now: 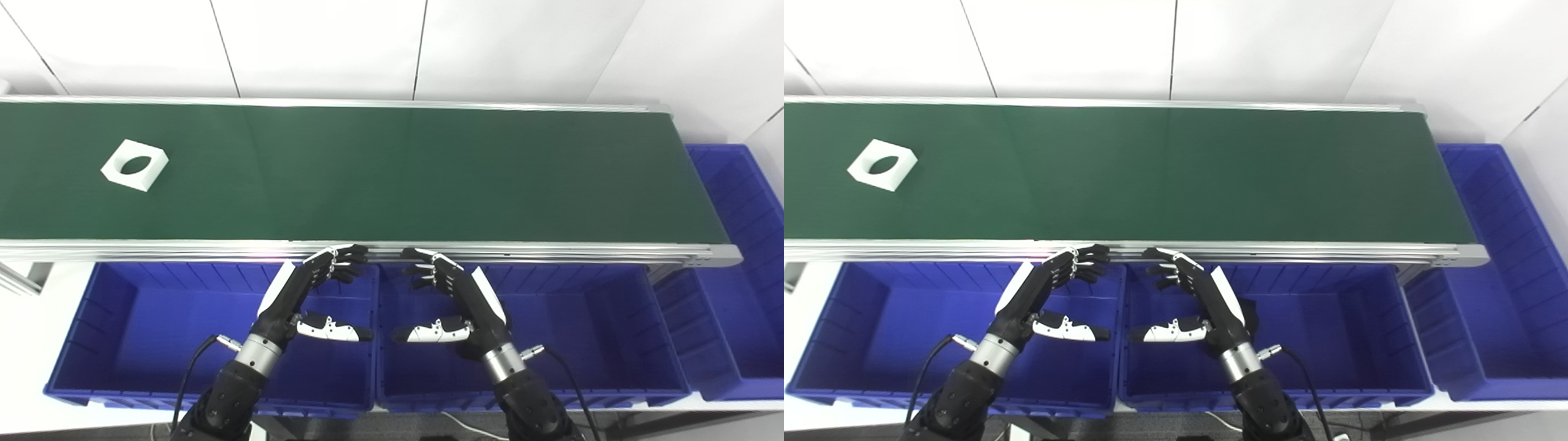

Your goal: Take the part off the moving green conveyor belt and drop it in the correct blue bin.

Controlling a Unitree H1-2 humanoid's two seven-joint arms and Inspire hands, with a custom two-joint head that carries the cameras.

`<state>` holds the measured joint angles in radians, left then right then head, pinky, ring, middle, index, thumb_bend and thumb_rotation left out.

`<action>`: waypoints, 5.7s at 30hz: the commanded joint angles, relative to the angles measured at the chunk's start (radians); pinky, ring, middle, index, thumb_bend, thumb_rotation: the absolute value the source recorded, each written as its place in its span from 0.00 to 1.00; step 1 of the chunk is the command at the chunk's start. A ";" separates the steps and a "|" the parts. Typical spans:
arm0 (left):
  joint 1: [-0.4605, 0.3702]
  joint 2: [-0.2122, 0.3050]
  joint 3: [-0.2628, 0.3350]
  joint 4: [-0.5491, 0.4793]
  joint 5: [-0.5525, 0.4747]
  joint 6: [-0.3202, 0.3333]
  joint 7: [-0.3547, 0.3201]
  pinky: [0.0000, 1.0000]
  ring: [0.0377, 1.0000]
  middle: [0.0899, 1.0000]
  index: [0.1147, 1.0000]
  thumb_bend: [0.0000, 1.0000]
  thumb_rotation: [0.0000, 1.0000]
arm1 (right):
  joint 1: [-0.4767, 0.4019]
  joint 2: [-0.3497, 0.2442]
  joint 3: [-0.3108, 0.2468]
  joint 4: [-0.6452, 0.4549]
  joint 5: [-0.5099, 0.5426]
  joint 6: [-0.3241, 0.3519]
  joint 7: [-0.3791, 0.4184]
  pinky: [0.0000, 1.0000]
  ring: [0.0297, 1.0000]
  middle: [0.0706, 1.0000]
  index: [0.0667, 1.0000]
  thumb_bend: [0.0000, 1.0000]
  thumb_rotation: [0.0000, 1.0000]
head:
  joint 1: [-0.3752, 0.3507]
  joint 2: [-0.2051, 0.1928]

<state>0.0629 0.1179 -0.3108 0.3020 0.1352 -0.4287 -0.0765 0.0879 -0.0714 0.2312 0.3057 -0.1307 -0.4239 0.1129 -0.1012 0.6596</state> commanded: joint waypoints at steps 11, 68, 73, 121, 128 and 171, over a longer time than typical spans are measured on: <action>-0.048 -0.015 -0.055 0.084 -0.001 -0.041 0.070 0.65 0.69 0.73 0.73 0.83 0.00 | -0.016 -0.022 0.000 0.027 0.038 -0.046 -0.011 0.65 0.75 0.84 0.75 0.84 0.18 | 0.126 -0.095; -0.104 -0.038 -0.230 -0.361 0.059 0.050 0.011 0.59 0.67 0.71 0.73 0.86 0.15 | -0.107 -0.064 -0.033 0.151 0.126 -0.046 0.055 0.66 0.78 0.84 0.77 0.75 0.13 | 0.381 -0.159; -0.118 -0.055 -0.209 -0.438 -0.001 0.079 -0.067 0.56 0.65 0.71 0.74 0.86 0.08 | -0.109 -0.063 -0.038 0.155 0.108 -0.046 0.048 0.65 0.75 0.82 0.76 0.76 0.19 | 0.379 -0.164; -0.789 0.149 -0.220 0.284 0.852 0.184 0.026 0.84 0.87 0.87 0.81 1.00 0.11 | -0.061 -0.020 -0.022 0.119 0.094 -0.046 -0.001 0.66 0.75 0.84 0.76 0.79 0.11 | 0.300 -0.156; -0.807 0.155 -0.247 0.283 0.843 0.229 -0.045 0.92 0.93 0.92 0.86 1.00 0.22 | -0.062 -0.019 -0.020 0.118 0.088 -0.046 -0.009 0.66 0.74 0.84 0.76 0.80 0.12 | 0.293 -0.153; -0.824 0.188 -0.269 0.304 0.816 0.209 -0.072 0.81 0.85 0.83 0.80 0.99 0.09 | -0.051 -0.021 -0.006 0.103 0.080 -0.046 -0.026 0.65 0.74 0.85 0.76 0.80 0.15 | 0.282 -0.143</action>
<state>-0.7116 0.2965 -0.5850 0.6134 0.9448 -0.2252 -0.1889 0.0484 -0.1022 0.2242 0.4452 -0.0516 -0.4243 0.0955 0.1795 0.5154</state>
